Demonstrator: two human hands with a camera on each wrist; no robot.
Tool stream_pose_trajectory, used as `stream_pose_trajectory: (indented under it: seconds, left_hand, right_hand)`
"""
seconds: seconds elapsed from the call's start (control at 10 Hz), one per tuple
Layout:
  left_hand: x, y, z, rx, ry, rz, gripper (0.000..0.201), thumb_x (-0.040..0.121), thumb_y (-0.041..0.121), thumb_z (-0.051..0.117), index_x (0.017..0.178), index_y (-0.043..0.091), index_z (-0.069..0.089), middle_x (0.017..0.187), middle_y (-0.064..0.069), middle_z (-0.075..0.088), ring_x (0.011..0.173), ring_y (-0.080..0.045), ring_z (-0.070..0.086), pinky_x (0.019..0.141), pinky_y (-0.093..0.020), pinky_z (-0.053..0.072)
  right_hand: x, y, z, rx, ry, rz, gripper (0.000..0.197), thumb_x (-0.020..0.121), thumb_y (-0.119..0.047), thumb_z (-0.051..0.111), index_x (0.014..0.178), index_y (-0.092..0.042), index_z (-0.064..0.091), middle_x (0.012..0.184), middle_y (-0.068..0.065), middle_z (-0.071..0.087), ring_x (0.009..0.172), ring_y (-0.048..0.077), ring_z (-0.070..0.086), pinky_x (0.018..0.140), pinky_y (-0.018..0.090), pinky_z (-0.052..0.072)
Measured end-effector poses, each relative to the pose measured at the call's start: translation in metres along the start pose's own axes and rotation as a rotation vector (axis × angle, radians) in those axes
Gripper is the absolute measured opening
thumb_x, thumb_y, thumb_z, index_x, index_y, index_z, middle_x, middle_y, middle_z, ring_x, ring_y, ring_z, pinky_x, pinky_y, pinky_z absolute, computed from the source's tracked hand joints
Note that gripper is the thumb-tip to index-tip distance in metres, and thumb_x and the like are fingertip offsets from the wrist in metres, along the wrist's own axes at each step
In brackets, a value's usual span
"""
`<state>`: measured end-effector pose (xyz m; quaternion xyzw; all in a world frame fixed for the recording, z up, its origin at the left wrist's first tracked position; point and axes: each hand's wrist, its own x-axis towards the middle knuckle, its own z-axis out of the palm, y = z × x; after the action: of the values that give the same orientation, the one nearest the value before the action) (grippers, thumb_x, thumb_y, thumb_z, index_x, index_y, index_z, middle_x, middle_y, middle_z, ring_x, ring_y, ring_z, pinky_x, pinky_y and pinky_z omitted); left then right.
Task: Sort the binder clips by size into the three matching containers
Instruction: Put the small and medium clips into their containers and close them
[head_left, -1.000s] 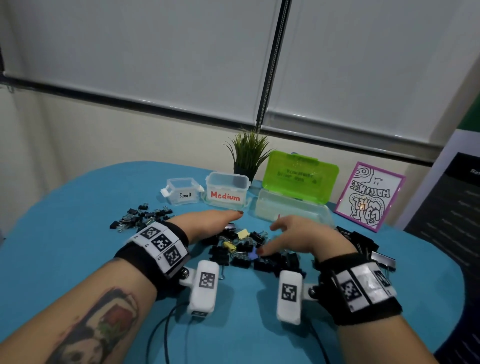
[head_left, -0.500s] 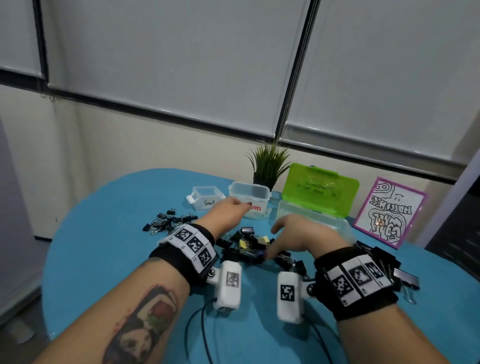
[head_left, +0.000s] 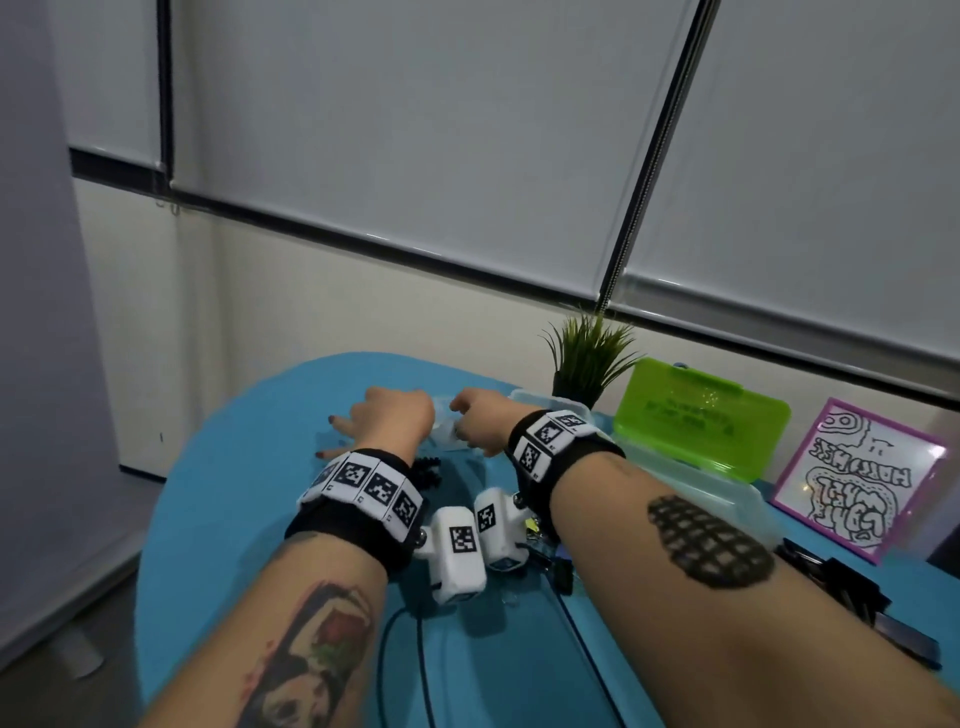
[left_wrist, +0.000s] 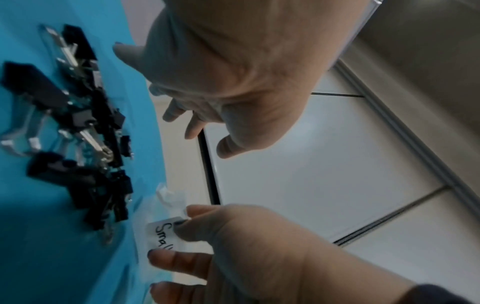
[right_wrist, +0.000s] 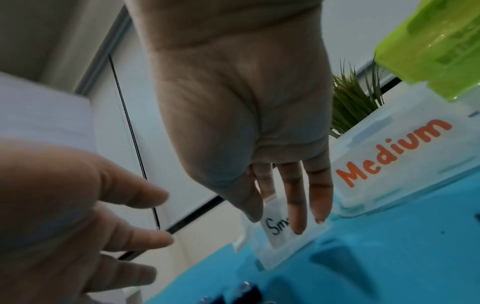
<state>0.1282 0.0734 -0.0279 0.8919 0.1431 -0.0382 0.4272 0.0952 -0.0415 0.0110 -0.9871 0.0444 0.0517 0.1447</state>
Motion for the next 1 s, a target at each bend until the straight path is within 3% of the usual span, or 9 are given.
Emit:
stream_pose_trajectory:
  seconds: [0.1,0.2,0.3,0.4,0.6,0.7,0.8,0.9,1.0]
  left_hand:
    - [-0.003,-0.003,0.004,0.121,-0.085,-0.058,0.081,0.081,0.061,0.023,0.146,0.016,0.043,0.155,-0.013,0.038,0.149,-0.039,0.016,0.117,-0.061,-0.001]
    - [-0.015,-0.006,0.007,0.184,-0.158,-0.068,0.077,0.094,0.064,0.017,0.154,0.018,0.029,0.164,-0.014,0.018,0.151,-0.040,-0.005,0.117,-0.057,-0.008]
    - [-0.013,-0.010,0.014,0.265,-0.213,-0.005,0.094,0.081,0.078,0.005,0.156,0.025,0.026,0.165,-0.010,0.014,0.151,-0.040,-0.003,0.117,-0.062,-0.007]
    - [0.001,-0.011,0.028,0.331,-0.268,0.103,0.098,0.072,0.077,0.006,0.151,0.028,0.035,0.162,-0.010,0.026,0.150,-0.041,0.012,0.115,-0.064,0.003]
    - [-0.053,-0.001,0.012,0.459,-0.367,0.294,0.040,0.102,0.039,0.039,0.134,0.021,0.055,0.139,-0.005,0.057,0.125,-0.029,0.054,0.109,-0.045,0.039]
    - [-0.065,0.006,0.003,0.510,-0.337,0.337,0.039,0.101,0.037,0.041,0.128,0.015,0.059,0.133,-0.009,0.060,0.112,-0.027,0.057,0.097,-0.035,0.043]
    - [-0.076,0.007,-0.014,0.444,-0.274,0.370,0.046,0.107,0.034,0.033,0.141,0.008,0.049,0.146,-0.014,0.049,0.129,-0.030,0.050,0.101,-0.035,0.038]
    - [-0.067,-0.012,-0.033,0.298,-0.239,0.298,0.060,0.107,0.047,0.026,0.148,0.006,0.040,0.154,-0.017,0.040,0.138,-0.033,0.041,0.110,-0.037,0.033]
    - [-0.046,-0.043,-0.050,0.106,-0.176,0.225,0.076,0.101,0.063,0.022,0.146,0.006,0.045,0.154,-0.016,0.040,0.139,-0.032,0.041,0.114,-0.039,0.030]
  right_hand:
    - [0.007,0.000,0.004,-0.136,-0.019,0.010,0.040,0.097,-0.007,0.052,0.136,-0.007,0.056,0.138,0.013,0.058,0.123,0.030,0.057,0.102,0.037,0.048]
    - [0.010,0.002,0.004,-0.192,0.000,0.016,0.034,0.097,-0.012,0.055,0.130,-0.005,0.062,0.131,0.013,0.063,0.119,0.030,0.061,0.101,0.036,0.049]
    - [0.012,0.009,0.003,-0.043,0.034,0.021,0.035,0.093,-0.012,0.054,0.125,-0.005,0.066,0.126,0.015,0.066,0.115,0.031,0.063,0.098,0.038,0.052]
    - [0.002,0.015,-0.001,0.056,0.080,0.016,0.035,0.095,-0.011,0.052,0.126,-0.004,0.065,0.127,0.016,0.066,0.100,0.022,0.060,0.097,0.034,0.050]
    - [-0.028,0.028,-0.002,0.310,0.187,0.023,0.028,0.095,-0.005,0.052,0.116,-0.008,0.071,0.115,0.012,0.070,0.092,0.021,0.058,0.084,0.031,0.050]
    - [-0.045,0.037,-0.001,0.433,0.217,0.047,0.028,0.095,-0.002,0.050,0.104,-0.015,0.073,0.090,0.005,0.067,0.081,0.023,0.058,0.071,0.031,0.049]
    - [-0.059,0.041,0.002,0.568,0.241,0.028,0.030,0.090,0.002,0.050,0.088,-0.020,0.071,0.087,0.007,0.067,0.078,0.024,0.059,0.074,0.039,0.054]
    - [-0.072,0.036,0.009,0.644,0.289,-0.048,0.031,0.093,-0.001,0.050,0.085,-0.025,0.069,0.090,0.006,0.069,0.070,0.020,0.057,0.061,0.034,0.051]
    - [-0.079,0.025,0.021,0.658,0.267,-0.172,0.027,0.097,-0.005,0.052,0.094,-0.024,0.070,0.099,0.002,0.070,0.069,0.015,0.058,0.054,0.022,0.043]
